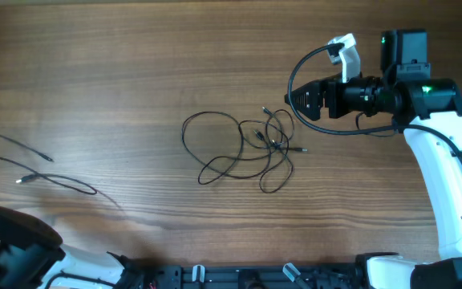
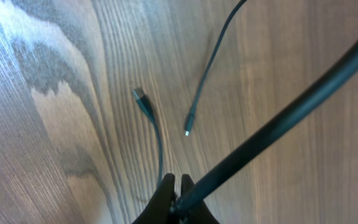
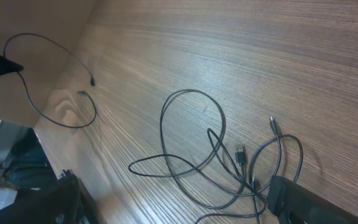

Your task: Untangle cables

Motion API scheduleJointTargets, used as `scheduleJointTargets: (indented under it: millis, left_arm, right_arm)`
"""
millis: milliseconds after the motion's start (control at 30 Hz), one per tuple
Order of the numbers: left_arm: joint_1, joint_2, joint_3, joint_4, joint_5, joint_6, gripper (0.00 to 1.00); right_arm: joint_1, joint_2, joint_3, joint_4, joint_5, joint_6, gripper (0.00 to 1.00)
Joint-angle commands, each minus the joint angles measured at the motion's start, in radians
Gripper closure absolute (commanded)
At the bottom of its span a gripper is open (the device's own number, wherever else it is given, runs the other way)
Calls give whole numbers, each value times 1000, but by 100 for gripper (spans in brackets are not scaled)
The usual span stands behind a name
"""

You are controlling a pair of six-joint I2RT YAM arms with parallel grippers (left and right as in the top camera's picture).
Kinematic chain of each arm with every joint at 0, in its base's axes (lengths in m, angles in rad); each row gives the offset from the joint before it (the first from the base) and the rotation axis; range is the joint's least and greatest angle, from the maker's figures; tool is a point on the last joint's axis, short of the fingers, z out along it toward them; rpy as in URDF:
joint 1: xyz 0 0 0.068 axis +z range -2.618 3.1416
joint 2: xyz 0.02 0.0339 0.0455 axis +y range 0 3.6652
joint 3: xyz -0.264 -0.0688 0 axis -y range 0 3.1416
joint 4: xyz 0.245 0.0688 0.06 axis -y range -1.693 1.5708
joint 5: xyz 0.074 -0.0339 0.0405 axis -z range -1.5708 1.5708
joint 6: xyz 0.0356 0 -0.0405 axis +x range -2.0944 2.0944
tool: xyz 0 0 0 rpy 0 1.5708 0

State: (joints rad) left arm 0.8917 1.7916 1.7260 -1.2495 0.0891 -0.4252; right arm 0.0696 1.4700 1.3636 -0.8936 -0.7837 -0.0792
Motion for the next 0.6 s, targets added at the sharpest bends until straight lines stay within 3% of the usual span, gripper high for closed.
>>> scheduleJointTargets:
  millis: [0,200,233,300,433,567]
  left_arm:
    - [45,34,5,9,15,-14,96]
    - [145,38,5,11,-21,-13,96]
    - [167,38,5,11,-20,-13,90]
    - [199,38,5,10,-19,-13,33]
    - [238,38,5,3,-19,-13,0]
    - [234,38,5,-5,-19,-13,0]
  right_arm:
    - [2,10,2,2,6,12,1]
    - [2,10,2,3,6,11,1]
    - [2,10,2,2,6,12,1]
    - [2,10,2,3,6,11,1]
    - [2,10,2,15,6,11,1]
    - [2,10,2,16,6,12,1]
